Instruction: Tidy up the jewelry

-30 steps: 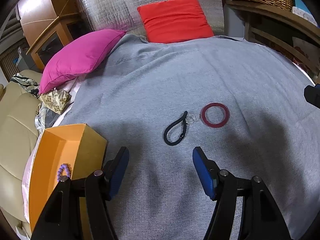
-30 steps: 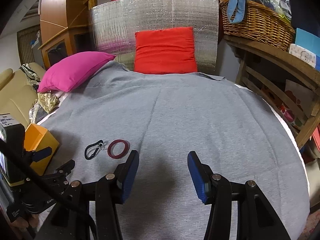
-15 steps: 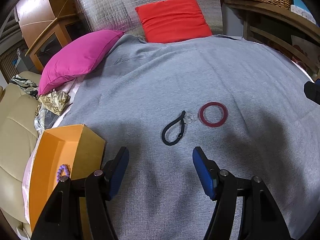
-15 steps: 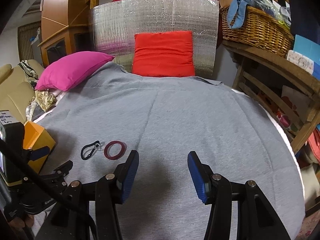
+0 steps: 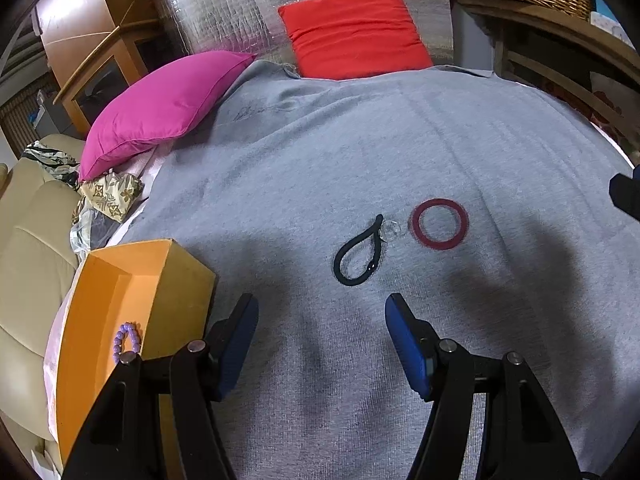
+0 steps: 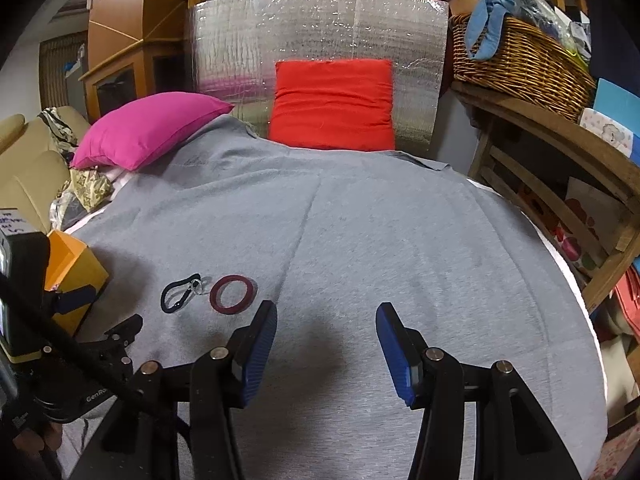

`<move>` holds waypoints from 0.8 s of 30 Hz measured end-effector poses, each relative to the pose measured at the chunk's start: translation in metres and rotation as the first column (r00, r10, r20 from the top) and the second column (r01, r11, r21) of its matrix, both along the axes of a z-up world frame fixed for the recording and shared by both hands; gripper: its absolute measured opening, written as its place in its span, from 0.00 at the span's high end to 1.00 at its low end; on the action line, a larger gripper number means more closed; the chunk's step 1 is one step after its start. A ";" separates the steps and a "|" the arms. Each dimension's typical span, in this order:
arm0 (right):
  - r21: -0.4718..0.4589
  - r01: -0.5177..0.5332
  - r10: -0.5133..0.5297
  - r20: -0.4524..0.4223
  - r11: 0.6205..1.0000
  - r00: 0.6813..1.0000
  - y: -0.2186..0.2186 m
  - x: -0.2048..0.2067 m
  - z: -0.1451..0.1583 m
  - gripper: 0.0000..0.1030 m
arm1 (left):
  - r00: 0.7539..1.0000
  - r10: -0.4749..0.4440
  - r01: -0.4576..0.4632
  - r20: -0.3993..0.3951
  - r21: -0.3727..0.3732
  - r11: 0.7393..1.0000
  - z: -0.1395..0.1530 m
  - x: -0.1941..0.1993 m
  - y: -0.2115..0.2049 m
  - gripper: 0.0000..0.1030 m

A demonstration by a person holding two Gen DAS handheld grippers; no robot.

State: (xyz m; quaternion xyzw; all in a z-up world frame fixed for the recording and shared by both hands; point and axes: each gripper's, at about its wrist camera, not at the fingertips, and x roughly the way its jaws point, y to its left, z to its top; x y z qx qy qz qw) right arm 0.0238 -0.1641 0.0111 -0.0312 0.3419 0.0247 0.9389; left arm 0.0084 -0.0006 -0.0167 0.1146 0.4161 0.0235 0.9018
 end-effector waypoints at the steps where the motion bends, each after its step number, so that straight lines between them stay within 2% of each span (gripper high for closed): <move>1: -0.001 -0.001 0.001 -0.001 1.000 1.000 0.001 0.000 0.000 0.46 | 1.000 0.000 0.000 0.003 0.000 1.000 0.001 0.000 0.000 0.35; 14: 0.006 0.003 -0.003 -0.022 1.000 1.000 0.003 0.004 -0.005 0.46 | 1.000 0.009 -0.009 0.023 0.010 1.000 0.005 -0.004 0.002 0.35; 19: 0.014 0.002 -0.001 -0.037 1.000 0.999 0.003 0.008 -0.007 0.46 | 0.996 0.046 -0.048 0.078 0.018 0.999 0.015 -0.009 0.007 0.35; 24: 0.035 0.002 0.000 -0.057 0.999 0.998 0.005 0.013 -0.010 0.46 | 0.981 0.126 -0.124 0.144 -0.027 0.992 0.032 -0.016 0.030 0.35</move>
